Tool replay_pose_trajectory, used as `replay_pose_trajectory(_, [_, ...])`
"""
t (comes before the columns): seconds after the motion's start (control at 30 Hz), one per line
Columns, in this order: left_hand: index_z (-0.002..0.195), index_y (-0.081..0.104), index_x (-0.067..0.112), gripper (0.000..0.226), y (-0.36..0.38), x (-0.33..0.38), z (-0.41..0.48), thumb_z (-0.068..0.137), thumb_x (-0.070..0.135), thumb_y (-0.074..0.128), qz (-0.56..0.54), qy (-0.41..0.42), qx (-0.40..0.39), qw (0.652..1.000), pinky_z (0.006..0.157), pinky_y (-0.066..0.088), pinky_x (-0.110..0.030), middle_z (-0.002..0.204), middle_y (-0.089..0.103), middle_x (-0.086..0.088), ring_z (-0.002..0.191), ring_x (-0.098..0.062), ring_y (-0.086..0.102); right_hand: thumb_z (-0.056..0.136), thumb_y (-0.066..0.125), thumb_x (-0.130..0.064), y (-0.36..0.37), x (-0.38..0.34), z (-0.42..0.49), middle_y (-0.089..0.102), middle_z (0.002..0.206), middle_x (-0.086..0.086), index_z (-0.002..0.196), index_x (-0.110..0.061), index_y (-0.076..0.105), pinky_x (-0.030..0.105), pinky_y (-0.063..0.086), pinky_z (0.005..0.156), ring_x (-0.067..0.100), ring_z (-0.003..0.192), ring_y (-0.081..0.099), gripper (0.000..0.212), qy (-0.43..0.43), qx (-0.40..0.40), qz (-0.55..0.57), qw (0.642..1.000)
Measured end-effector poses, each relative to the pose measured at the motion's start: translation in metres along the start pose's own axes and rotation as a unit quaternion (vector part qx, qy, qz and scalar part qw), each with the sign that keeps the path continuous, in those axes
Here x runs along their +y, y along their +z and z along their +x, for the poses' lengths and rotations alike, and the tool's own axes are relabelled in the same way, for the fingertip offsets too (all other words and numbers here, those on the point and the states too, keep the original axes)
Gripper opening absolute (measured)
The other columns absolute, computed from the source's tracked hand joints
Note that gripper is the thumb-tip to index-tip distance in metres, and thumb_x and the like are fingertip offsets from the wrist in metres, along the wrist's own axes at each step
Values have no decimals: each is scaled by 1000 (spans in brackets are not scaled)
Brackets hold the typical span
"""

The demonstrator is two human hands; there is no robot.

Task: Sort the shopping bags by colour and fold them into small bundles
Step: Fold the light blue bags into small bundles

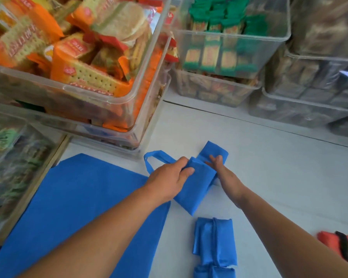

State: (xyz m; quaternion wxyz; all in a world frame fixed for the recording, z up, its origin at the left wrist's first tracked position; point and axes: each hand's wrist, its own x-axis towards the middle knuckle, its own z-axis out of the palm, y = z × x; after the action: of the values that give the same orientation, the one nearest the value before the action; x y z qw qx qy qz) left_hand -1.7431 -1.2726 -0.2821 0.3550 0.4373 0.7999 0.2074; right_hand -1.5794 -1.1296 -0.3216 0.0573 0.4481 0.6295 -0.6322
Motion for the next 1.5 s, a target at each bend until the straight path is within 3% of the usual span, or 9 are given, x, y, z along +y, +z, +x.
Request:
replay_pose_trajectory(0.17, [87,32,32,27,23,3,42,107,50,35,1,-5,21,1000,69,51,-48,70,56,-1,74,-31,57,74,29,-100,-6,6,8,58,139,-23,140,-43,55,33,34,117,2,134,49,91,-23,13,65,998])
replay_pose_trajectory(0.3, [91,45,25,32,32,8,68,105,52,37,-6,-15,48,999,69,51,-44,77,63,-2,76,-29,59,86,59,-73,-10,2,16,66,121,0,108,-28,68,41,52,101,15,111,66,50,-53,46,52,996])
replay_pose_trajectory(0.47, [80,58,20,46,32,-2,80,96,63,52,-79,-57,63,993,65,48,-35,66,58,8,67,-17,57,103,52,-47,-10,7,33,49,122,-20,113,-27,65,26,50,86,-8,96,59,26,-82,150,-53,984])
replay_pose_trajectory(0.67, [128,55,41,40,39,-36,52,90,41,68,-137,-29,-48,989,91,56,-37,109,69,22,100,2,65,100,62,-33,-7,17,47,44,103,-12,88,-21,49,9,41,62,-2,76,55,22,-105,249,-91,958])
replay_pose_trajectory(0.9, [150,45,34,63,68,-43,61,93,36,72,-14,64,70,995,96,51,-39,127,57,6,112,-18,59,94,68,-38,-13,32,60,34,117,-14,110,-24,50,42,57,83,12,85,61,28,-64,304,-56,949])
replay_pose_trajectory(1.03, [120,66,29,45,73,-43,53,79,26,85,221,216,190,932,104,42,-51,140,55,-2,118,-30,55,89,72,-44,-19,33,67,32,114,-19,123,-43,47,44,62,75,11,90,63,42,-73,287,-79,952])
replay_pose_trajectory(1.17, [105,70,22,14,71,-57,44,91,23,71,301,322,163,883,119,29,-54,144,57,3,132,-28,49,93,68,-45,-19,38,72,30,120,-18,144,-34,48,46,61,82,21,95,65,56,-58,279,-80,955])
replay_pose_trajectory(1.33, [114,72,19,33,59,-56,34,100,42,53,346,352,116,862,117,32,-46,144,58,5,133,-23,51,97,64,-41,-19,42,72,27,134,-19,142,-32,53,45,61,81,18,89,65,48,-63,290,-75,952])
replay_pose_trajectory(1.5, [136,64,22,50,61,-64,44,100,52,49,197,324,-42,924,126,23,-35,154,50,5,148,-6,35,96,66,-38,-24,41,75,35,117,-24,135,-33,59,45,62,76,14,91,64,40,-85,271,-69,956])
